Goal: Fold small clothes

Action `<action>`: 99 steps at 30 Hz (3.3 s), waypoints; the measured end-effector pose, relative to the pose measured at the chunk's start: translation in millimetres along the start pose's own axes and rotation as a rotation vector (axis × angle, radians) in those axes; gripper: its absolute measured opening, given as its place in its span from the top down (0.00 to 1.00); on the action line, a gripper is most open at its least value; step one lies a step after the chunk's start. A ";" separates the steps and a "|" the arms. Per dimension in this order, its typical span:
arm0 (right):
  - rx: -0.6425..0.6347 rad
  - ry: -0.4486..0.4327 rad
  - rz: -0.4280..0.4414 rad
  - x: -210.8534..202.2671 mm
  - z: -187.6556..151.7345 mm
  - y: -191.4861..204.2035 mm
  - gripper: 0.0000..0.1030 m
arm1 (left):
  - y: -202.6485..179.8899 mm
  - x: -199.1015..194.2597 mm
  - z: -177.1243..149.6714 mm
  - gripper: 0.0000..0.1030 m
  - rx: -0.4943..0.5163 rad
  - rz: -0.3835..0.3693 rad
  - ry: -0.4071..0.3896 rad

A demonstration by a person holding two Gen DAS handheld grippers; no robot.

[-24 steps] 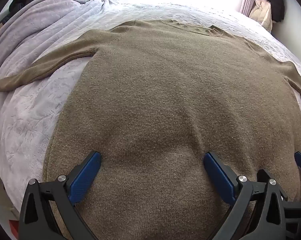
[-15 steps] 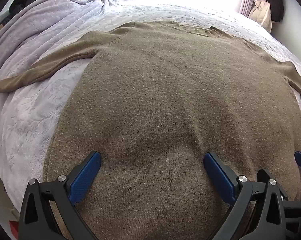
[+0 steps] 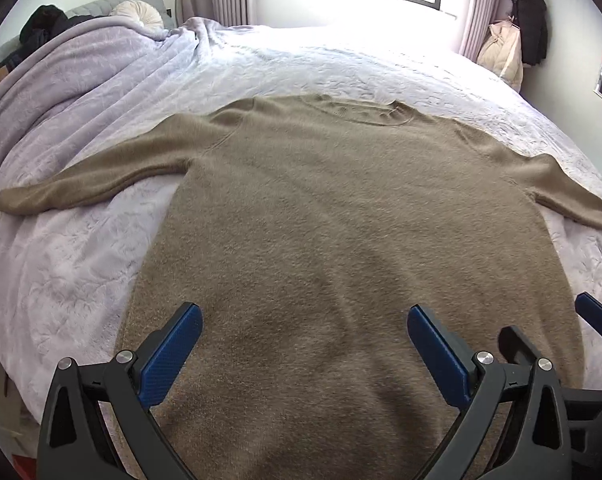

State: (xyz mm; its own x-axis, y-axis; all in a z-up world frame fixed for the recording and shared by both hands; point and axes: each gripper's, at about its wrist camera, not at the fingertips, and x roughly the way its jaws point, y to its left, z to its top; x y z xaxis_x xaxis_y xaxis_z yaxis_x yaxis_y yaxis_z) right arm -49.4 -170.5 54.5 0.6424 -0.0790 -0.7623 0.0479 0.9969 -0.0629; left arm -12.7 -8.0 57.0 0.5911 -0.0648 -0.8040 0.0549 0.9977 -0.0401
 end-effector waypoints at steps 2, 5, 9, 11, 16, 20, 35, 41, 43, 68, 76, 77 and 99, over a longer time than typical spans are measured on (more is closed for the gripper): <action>0.000 0.003 0.005 -1.2 -0.7 0.0 0.00 | -4.6 -0.4 -0.4 0.00 0.018 0.012 0.010; -0.008 0.006 0.007 -1.0 -1.1 1.5 0.00 | -8.8 0.1 -2.1 0.00 0.046 0.034 0.002; -0.008 0.008 0.008 -0.9 -0.7 1.7 0.00 | -6.9 1.7 -2.3 0.00 0.038 0.030 0.006; -0.006 0.008 0.007 -1.3 -0.6 1.0 0.00 | -6.1 0.9 -2.6 0.00 0.033 0.027 -0.001; -0.005 -0.002 0.001 -6.2 2.4 -1.7 0.00 | -6.6 -8.0 1.3 0.00 0.024 0.008 -0.024; -0.003 -0.028 0.010 -15.5 11.4 -11.3 0.00 | -11.5 -14.8 7.4 0.00 0.010 -0.051 -0.021; 0.096 -0.026 -0.063 12.8 65.7 -125.9 0.00 | -121.0 26.1 96.7 0.00 0.146 -0.122 0.001; 0.167 0.000 -0.101 43.0 84.0 -185.1 0.00 | -174.6 57.0 115.6 0.00 0.199 -0.130 0.045; 0.186 0.012 -0.116 51.8 86.2 -202.9 0.00 | -190.8 70.7 121.7 0.00 0.204 -0.134 0.065; 0.633 0.037 -0.193 119.2 76.8 -453.9 0.64 | -261.3 192.6 173.7 0.00 0.092 -0.032 0.201; 0.668 -0.123 -0.208 62.1 59.3 -459.6 0.94 | -280.0 181.7 168.2 0.00 0.140 -0.099 0.158; 0.663 -0.121 -0.217 60.2 57.8 -457.4 0.94 | -279.4 181.6 166.6 0.00 0.134 -0.105 0.161; 0.207 -0.301 -0.316 -7.6 176.8 -244.5 0.94 | -142.9 130.9 188.4 0.00 0.078 -0.115 0.129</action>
State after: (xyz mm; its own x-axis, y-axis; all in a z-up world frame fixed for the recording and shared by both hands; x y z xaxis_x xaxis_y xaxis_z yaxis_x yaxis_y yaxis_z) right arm 69.4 -412.9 189.6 0.7630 -0.4039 -0.5047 0.4079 0.9065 -0.1089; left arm 208.4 -162.9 69.3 0.4691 -0.1700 -0.8666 0.1816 0.9789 -0.0937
